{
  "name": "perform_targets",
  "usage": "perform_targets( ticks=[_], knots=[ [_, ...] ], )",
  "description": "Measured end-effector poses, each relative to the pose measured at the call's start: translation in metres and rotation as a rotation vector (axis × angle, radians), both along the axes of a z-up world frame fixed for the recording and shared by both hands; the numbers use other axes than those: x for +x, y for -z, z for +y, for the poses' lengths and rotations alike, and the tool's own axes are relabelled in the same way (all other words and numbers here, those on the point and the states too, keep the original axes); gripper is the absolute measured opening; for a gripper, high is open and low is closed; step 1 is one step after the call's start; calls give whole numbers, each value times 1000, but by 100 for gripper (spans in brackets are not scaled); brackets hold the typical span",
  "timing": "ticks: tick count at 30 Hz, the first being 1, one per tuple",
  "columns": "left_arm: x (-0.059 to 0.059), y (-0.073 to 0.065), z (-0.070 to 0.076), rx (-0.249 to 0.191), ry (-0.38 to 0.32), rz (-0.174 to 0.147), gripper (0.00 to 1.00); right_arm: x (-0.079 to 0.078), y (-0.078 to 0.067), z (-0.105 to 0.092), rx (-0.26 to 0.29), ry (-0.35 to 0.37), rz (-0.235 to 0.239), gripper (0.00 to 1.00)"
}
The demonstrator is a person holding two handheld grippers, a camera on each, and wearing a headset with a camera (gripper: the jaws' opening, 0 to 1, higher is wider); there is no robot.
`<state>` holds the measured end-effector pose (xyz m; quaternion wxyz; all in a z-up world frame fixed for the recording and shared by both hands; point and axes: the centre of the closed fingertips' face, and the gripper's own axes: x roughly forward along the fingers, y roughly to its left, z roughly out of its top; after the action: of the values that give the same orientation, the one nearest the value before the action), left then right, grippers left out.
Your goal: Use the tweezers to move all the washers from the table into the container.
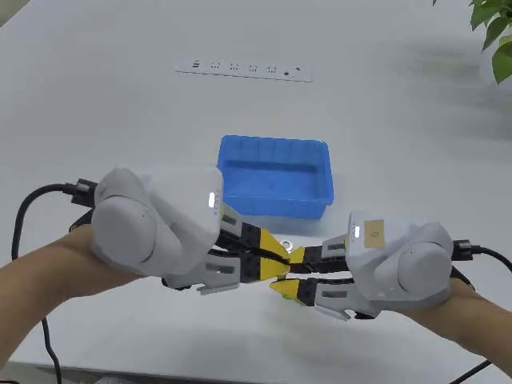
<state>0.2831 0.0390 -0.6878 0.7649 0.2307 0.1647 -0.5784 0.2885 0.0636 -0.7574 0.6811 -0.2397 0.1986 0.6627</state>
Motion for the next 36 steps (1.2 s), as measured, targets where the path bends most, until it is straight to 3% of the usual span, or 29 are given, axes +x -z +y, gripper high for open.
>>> perform_targets(
  ticks=[2,5,8,11,15,21,30,36],
  knots=[
    [3,-3,3,-14,-13,-3,5,2,0,-1,-7,5,1,19],
    [5,-3,11,12,-22,-15,5,5,1,-3,-18,16,-2,23],
    [9,-5,23,11,-44,-16,5,9,-1,-6,-6,53,5,26],
    [14,-11,33,-9,-82,-2,5,12,-3,-9,5,83,5,31],
    [23,-18,42,-32,-118,-17,5,14,-4,-13,15,115,2,38],
    [31,-11,50,-15,-127,-23,5,17,-4,-23,5,140,1,48],
    [31,1,47,-15,-120,2,5,26,1,-42,-5,202,7,69],
    [33,9,45,-6,-119,14,5,26,2,-45,0,215,19,76]
  ],
)
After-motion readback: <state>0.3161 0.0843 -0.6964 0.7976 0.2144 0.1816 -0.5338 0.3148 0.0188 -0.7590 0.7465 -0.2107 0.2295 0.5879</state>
